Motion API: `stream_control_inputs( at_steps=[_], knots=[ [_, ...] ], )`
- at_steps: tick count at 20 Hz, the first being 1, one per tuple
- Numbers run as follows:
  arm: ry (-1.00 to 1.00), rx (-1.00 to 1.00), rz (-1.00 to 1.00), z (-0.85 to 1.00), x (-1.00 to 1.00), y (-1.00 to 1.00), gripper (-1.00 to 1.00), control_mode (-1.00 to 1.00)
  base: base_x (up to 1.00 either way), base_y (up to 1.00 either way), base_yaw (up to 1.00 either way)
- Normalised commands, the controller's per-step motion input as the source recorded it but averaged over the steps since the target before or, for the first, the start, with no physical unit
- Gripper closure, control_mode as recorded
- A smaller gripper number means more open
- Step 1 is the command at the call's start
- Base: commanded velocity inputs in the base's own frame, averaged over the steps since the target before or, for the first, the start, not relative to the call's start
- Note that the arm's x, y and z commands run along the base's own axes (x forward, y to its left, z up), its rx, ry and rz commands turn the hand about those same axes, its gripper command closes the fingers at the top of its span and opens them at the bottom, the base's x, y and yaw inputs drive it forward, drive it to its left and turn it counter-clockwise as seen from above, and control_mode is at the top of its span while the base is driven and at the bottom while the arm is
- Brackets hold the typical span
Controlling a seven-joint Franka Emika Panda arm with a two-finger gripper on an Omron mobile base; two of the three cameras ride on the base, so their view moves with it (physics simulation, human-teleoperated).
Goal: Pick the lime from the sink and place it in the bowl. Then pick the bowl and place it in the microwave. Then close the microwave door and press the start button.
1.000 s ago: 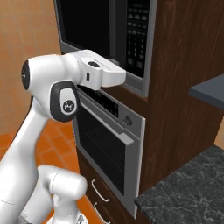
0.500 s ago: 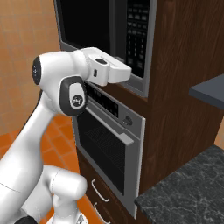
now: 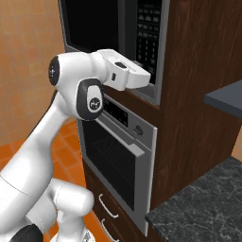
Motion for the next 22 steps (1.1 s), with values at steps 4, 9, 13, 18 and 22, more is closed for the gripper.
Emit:
stream_control_inputs(
  at_steps=[4,9,13,18,22],
  knots=[
    [0.0,0.17,0.03,-0.15,0.04,-0.18,1.0,-1.0,0.0,0.0,0.0],
    [0.04,0.21,0.09,-0.25,0.62,-0.01,1.0,-1.0,0.0,0.0,0.0],
    [-0.1,0.17,0.22,-0.02,0.83,-0.11,1.0,-1.0,0.0,0.0,0.0],
    [-0.29,0.11,0.24,0.0,0.41,-0.31,1.0,-1.0,0.0,0.0,0.0],
    [-0.36,0.04,0.18,0.02,0.05,-0.14,1.0,-1.0,0.0,0.0,0.0]
  ],
)
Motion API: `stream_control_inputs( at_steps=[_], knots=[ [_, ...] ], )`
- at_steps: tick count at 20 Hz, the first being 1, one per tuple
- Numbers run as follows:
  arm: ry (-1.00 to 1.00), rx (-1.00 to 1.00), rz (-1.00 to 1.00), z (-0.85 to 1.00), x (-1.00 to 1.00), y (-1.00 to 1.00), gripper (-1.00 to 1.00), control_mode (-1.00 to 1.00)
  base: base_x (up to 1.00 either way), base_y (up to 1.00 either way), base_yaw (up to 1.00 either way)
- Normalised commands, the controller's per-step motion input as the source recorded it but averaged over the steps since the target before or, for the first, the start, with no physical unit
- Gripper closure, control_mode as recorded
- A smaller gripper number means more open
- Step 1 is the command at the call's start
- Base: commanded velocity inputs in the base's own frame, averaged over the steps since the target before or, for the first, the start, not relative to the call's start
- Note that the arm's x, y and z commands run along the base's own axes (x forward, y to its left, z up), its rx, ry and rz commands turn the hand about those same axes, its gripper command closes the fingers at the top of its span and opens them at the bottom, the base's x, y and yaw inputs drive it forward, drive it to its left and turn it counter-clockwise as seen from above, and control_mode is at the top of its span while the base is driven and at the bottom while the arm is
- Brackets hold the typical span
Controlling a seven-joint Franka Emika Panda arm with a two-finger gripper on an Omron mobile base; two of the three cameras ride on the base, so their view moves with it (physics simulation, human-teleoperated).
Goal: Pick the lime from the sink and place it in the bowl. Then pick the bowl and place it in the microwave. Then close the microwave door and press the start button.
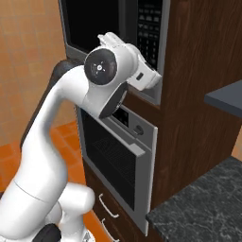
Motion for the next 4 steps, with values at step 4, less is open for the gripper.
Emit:
stream_control_inputs(
  at_steps=[4],
  knots=[
    [-0.45,0.0,0.04,0.18,-0.29,0.19,1.0,-1.0,0.0,0.0,0.0]
  ],
)
